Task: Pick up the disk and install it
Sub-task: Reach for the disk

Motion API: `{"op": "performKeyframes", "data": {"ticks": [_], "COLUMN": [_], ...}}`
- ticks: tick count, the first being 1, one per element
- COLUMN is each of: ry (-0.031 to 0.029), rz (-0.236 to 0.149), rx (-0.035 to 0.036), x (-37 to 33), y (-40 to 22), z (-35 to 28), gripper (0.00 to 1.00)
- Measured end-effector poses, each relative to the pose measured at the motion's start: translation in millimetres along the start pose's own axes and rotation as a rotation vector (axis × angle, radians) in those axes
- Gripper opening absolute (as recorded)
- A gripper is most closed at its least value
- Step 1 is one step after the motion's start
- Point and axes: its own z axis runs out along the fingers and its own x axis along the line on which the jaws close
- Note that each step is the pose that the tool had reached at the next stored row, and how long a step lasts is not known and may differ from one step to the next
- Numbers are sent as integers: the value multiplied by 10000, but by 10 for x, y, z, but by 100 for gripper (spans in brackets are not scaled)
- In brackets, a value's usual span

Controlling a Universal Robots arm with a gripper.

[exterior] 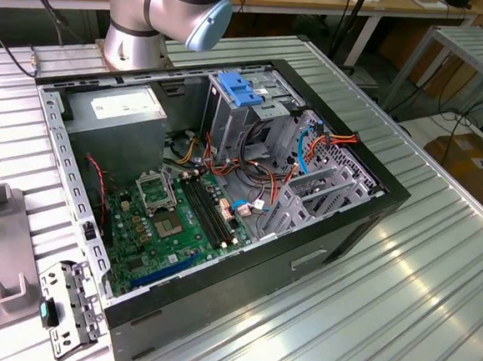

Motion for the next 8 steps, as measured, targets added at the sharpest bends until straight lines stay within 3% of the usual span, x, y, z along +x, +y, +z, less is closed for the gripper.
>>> {"op": "performKeyframes", "data": {"ticks": [8], "ry": [-1], "rz": [-1], "rx": [-1], "x": [75], "y": [-5], "z": [-2], "gripper": [11]}}
